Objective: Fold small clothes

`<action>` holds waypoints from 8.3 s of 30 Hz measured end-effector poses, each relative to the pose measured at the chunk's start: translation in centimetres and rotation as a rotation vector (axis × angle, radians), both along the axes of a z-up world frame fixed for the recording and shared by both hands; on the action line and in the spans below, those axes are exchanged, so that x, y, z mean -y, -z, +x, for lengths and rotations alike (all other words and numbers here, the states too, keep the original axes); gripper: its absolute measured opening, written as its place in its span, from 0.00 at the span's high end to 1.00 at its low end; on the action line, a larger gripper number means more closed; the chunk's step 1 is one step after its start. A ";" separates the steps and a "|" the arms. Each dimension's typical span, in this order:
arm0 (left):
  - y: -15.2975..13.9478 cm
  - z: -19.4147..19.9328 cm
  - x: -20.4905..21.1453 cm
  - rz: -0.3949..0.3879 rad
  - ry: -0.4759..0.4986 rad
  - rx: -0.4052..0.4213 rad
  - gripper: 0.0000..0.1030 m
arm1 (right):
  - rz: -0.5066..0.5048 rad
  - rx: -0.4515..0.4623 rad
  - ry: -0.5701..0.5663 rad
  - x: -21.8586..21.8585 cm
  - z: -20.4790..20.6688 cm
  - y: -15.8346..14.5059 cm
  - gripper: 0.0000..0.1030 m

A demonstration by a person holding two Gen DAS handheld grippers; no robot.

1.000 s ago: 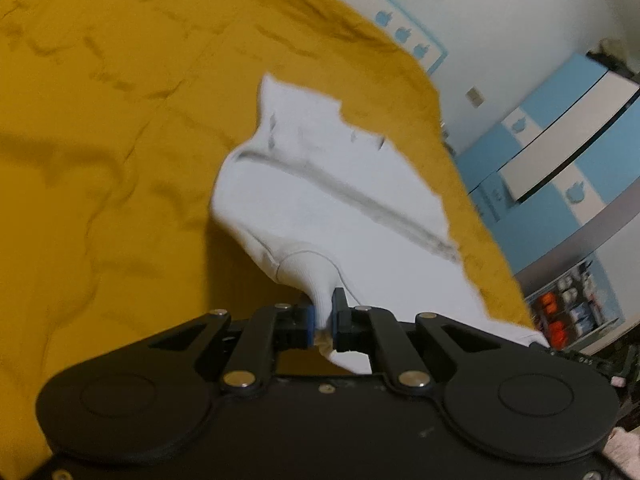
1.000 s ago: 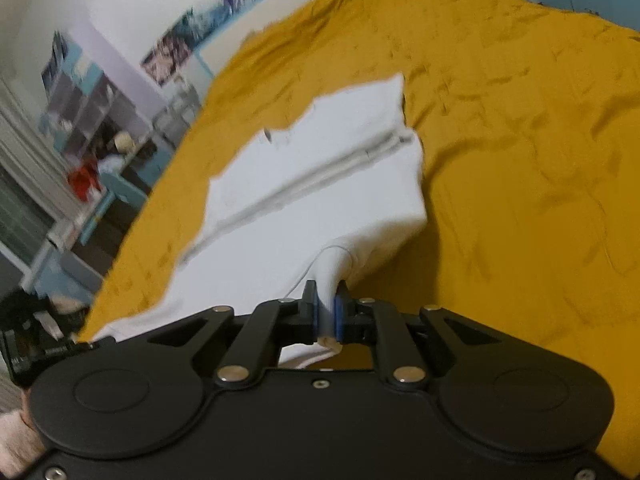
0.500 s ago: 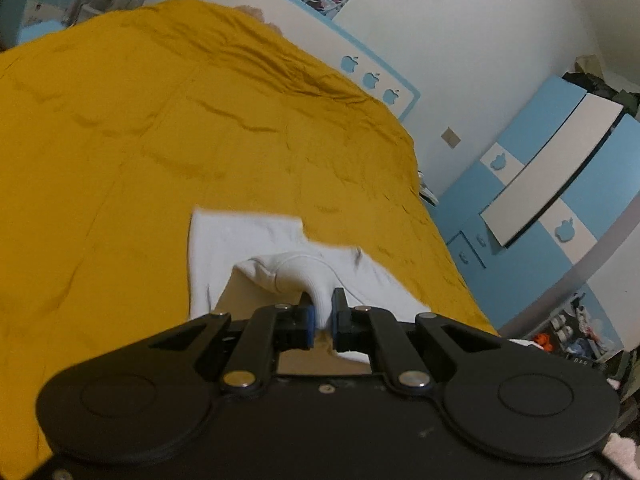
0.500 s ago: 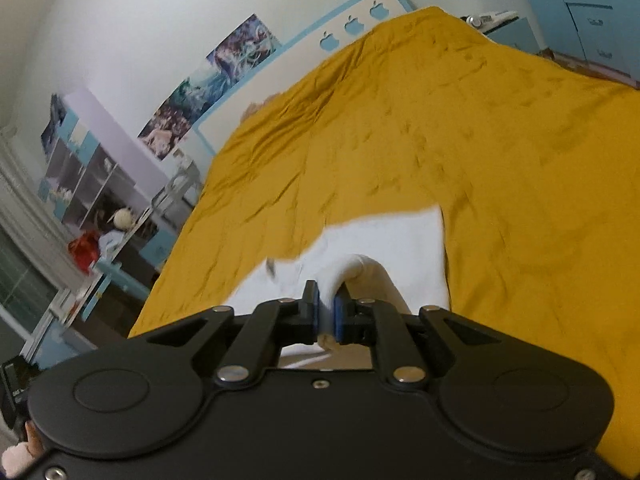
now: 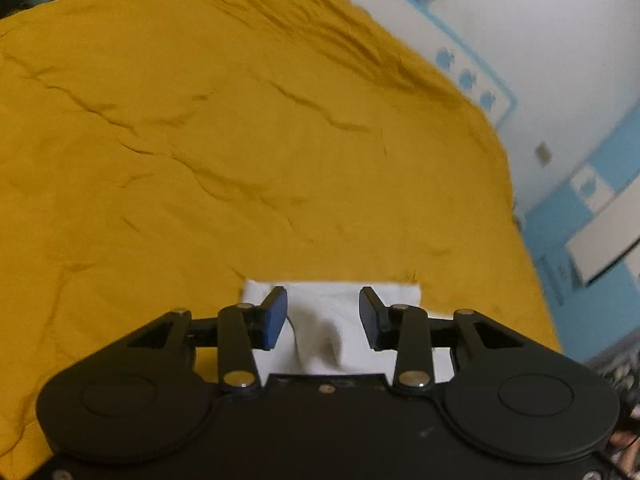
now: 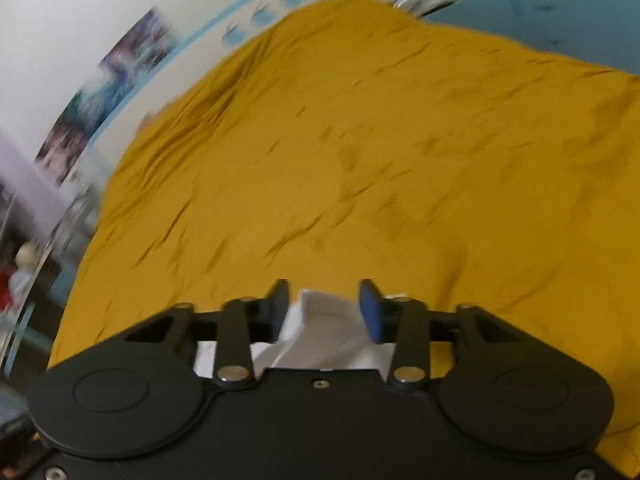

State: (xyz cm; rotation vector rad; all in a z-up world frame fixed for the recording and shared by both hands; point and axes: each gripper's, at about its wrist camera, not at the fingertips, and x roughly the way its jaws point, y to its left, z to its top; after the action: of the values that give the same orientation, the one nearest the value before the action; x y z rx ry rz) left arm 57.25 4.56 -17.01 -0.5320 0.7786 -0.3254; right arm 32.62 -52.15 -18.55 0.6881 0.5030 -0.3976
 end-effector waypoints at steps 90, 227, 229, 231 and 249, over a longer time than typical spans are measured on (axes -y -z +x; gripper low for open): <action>0.9 -35.2 -5.3 0.130 0.193 -0.080 0.99 | 0.007 -0.125 -0.312 -10.1 -32.1 0.6 0.94; 3.0 -36.9 2.0 0.252 -0.092 -0.043 0.11 | -0.461 -0.270 -0.244 -11.6 -13.5 3.3 0.92; 3.0 -36.1 1.9 0.253 -0.110 -0.064 0.12 | -0.447 -0.333 -0.248 -11.2 -12.8 4.6 0.91; 2.5 -35.6 1.9 0.232 -0.105 -0.051 0.12 | -0.442 -0.310 -0.228 -11.4 -13.4 4.0 0.88; 2.7 -38.7 1.2 0.335 -0.043 -0.066 0.11 | -0.276 -0.321 -0.237 -16.8 -32.4 1.8 0.49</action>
State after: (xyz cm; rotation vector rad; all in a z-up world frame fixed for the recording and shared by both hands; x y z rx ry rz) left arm 18.51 3.40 -19.67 -0.2451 0.8640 -0.1330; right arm 0.21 -35.37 -20.38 0.2927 0.8081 -0.3465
